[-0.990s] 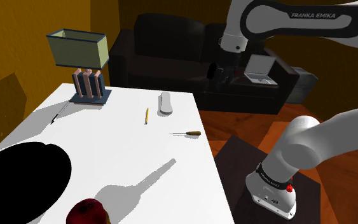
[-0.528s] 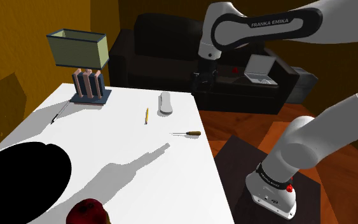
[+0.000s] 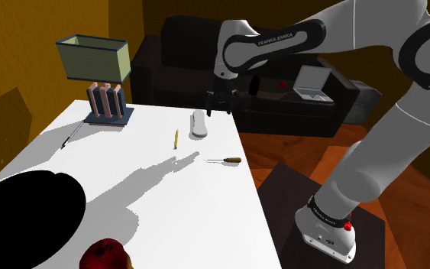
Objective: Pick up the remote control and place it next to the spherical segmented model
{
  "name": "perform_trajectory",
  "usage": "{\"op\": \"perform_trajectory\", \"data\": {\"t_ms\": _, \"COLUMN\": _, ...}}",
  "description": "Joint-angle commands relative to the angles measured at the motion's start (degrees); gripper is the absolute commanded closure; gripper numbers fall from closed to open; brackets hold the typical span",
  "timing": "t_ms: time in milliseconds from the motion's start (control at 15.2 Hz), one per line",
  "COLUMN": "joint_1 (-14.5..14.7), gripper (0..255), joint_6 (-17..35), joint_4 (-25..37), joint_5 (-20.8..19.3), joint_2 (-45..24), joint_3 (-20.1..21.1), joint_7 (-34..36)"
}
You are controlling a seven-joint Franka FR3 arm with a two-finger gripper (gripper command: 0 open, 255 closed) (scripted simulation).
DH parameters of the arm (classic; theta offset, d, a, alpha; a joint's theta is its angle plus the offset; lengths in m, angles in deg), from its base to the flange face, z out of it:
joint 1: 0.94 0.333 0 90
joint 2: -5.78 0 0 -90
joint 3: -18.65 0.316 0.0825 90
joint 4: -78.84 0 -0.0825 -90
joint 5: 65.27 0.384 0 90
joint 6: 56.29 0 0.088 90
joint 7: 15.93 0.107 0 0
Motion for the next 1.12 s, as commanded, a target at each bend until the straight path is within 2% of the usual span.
{"op": "perform_trajectory", "data": {"t_ms": 0, "joint_1": -0.4, "gripper": 0, "joint_6": 1.8, "joint_4": 2.4, "joint_5": -0.6, "joint_2": -3.9, "joint_3": 0.0, "joint_7": 2.9}}
{"op": "perform_trajectory", "data": {"t_ms": 594, "joint_1": -0.4, "gripper": 0, "joint_6": 5.9, "joint_4": 18.0, "joint_5": -3.5, "joint_2": -22.2, "joint_3": -1.8, "joint_7": 14.8}}
{"op": "perform_trajectory", "data": {"t_ms": 1056, "joint_1": -0.3, "gripper": 0, "joint_6": 10.5, "joint_4": 15.9, "joint_5": -3.8, "joint_2": -24.7, "joint_3": -1.9, "joint_7": 15.0}}
